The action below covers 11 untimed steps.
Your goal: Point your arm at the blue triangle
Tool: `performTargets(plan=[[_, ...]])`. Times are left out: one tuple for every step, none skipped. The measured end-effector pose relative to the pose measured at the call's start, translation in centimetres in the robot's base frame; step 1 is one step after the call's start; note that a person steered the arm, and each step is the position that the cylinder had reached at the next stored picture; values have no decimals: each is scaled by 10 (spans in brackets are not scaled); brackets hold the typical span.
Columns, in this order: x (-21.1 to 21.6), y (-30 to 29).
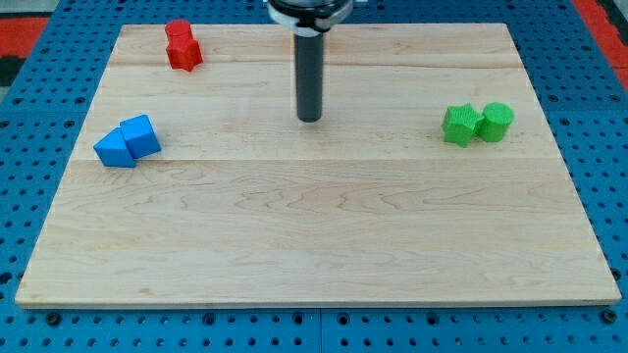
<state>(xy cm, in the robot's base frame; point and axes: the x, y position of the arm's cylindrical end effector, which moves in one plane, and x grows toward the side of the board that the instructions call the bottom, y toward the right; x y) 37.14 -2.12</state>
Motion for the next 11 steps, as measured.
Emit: performTargets(plan=[[0,-7],[0,-14],[-2,-42],[-21,-52],[-21,-98],[-20,-172],[-16,-231],[18,-238],[40,-239],[40,-247],[40,-263]])
